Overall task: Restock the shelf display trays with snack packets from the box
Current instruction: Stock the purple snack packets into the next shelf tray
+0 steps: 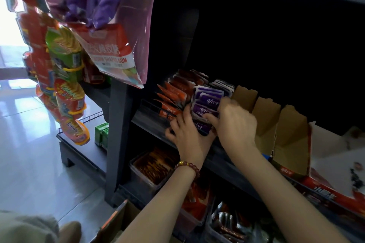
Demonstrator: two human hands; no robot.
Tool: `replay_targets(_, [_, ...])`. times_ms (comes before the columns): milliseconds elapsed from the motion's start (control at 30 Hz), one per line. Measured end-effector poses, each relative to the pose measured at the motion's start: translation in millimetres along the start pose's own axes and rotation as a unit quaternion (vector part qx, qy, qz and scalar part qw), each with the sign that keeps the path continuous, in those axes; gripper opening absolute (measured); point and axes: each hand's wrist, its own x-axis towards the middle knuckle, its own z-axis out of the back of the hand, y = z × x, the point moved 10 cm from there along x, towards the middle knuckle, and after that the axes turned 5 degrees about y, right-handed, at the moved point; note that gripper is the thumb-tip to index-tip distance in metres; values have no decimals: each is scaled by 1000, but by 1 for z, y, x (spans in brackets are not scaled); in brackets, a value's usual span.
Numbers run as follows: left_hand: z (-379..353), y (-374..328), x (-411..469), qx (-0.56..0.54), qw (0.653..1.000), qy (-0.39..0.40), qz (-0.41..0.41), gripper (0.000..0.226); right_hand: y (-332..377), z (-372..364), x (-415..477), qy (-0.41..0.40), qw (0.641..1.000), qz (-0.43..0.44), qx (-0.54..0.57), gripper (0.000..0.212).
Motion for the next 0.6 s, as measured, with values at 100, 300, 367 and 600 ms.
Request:
replay_targets(100, [-2, -1, 0, 10, 1000, 13, -4, 92, -11, 7, 1, -84, 993, 29, 82, 76])
replay_targets(300, [-10, 1, 2, -26, 998, 59, 22, 99, 1, -25, 14, 74, 966, 140, 202, 86])
replay_targets(367, [-11, 2, 3, -31, 996, 70, 32, 97, 0, -22, 10, 51, 971, 134, 191, 83])
replay_targets(600, [-8, -1, 5, -44, 994, 82, 53, 79, -10, -17, 0, -21, 989, 65, 134, 79])
